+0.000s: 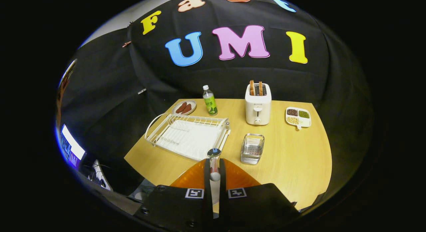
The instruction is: Take the plate from the dish rack, then take the spoon from the basket and place it into the plate.
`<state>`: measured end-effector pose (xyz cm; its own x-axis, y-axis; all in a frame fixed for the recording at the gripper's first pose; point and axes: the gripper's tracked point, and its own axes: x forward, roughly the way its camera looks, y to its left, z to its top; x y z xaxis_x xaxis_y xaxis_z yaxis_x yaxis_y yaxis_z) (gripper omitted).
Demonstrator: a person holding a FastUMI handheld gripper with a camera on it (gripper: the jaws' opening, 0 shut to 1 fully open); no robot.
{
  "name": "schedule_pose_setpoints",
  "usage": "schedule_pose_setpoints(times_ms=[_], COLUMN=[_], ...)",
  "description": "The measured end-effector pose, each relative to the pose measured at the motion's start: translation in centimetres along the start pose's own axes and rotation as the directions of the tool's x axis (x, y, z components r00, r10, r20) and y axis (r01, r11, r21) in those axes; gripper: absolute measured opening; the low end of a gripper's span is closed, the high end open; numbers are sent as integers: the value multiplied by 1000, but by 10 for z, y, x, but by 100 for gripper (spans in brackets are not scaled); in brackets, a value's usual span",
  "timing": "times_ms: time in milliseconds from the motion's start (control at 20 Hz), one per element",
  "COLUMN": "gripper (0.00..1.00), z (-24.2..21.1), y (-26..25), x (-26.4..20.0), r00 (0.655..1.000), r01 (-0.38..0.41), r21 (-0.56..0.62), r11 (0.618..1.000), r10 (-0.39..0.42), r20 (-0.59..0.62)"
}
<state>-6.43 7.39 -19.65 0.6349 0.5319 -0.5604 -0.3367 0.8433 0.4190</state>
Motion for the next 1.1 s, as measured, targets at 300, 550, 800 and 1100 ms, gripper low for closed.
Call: schedule_pose_setpoints(times_ms=[300, 550, 800, 1100], gripper=[11, 11, 11, 11], z=[-59, -110, -142, -139], y=[29, 34, 22, 20], x=[17, 37, 59, 75], r00=[997, 990, 984, 990], r01=[-30, -4, 28, 17], r21=[61, 58, 87, 134], r11=[998, 998, 996, 991], r10=[34, 12, -12, 2], r20=[-71, -139, -176, -140])
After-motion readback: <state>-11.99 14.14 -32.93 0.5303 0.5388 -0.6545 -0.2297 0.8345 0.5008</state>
